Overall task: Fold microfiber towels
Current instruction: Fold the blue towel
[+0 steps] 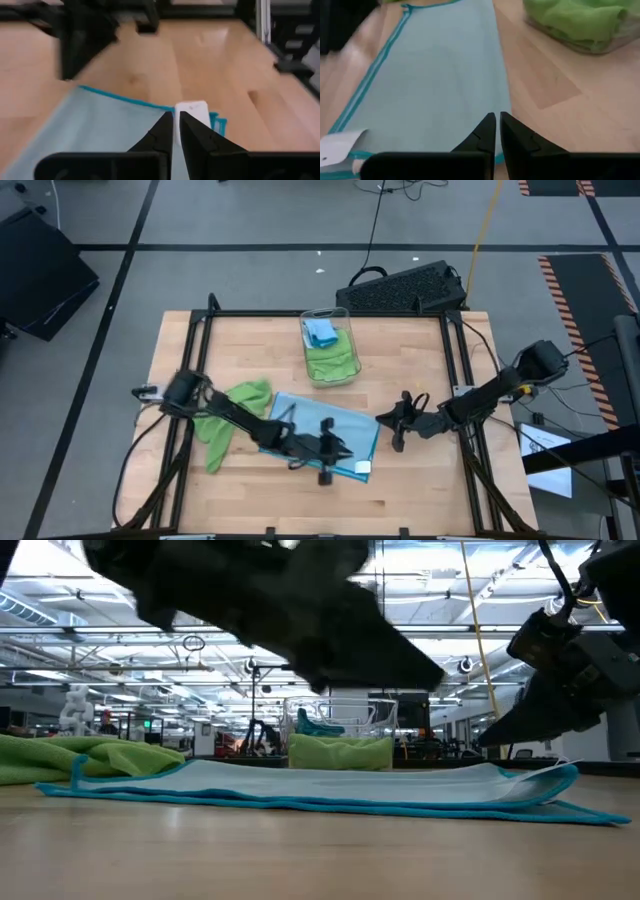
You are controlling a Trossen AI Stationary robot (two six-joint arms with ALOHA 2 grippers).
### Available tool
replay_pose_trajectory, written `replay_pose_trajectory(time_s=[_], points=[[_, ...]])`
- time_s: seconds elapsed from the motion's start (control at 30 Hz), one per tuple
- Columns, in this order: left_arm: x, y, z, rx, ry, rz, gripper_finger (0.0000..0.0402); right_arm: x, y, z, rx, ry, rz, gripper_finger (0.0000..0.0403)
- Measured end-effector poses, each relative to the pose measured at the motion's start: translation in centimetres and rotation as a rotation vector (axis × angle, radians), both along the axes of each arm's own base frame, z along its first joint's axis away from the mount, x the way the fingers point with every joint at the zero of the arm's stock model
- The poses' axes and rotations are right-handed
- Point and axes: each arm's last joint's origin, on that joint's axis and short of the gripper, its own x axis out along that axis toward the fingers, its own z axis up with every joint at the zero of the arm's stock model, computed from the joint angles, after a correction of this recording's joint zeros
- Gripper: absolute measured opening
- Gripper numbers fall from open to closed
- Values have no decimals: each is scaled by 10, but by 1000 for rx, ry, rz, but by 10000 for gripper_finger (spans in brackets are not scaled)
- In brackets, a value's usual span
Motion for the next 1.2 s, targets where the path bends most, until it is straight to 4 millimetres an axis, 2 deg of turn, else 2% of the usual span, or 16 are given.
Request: replay_pose_trajectory(time_s=[0.13,0.23,0.3,0.37,0.53,0.7,0.97,1.03,1.2], points=[[34,-17,-7,9,51,-39,35,5,3,-4,14,-14,31,18],[51,-26,-19,27,162,-34,35,8,5,-9,22,0,50,18],[54,-27,-27,34,236,-27,35,11,8,-12,18,10,52,18],[62,-32,-30,-4,224,-45,35,14,10,-14,14,20,58,18],[64,-34,-42,-51,220,-77,35,23,14,-19,-12,43,63,18],[63,-35,-40,-50,217,-97,35,32,18,-23,-19,53,64,18],[53,-32,-2,36,271,-126,35,36,22,-17,1,21,95,18],[51,-31,1,39,290,-111,35,38,24,-13,-1,3,105,18],[44,-30,-8,31,386,-48,35,45,30,-1,-62,-51,132,18]])
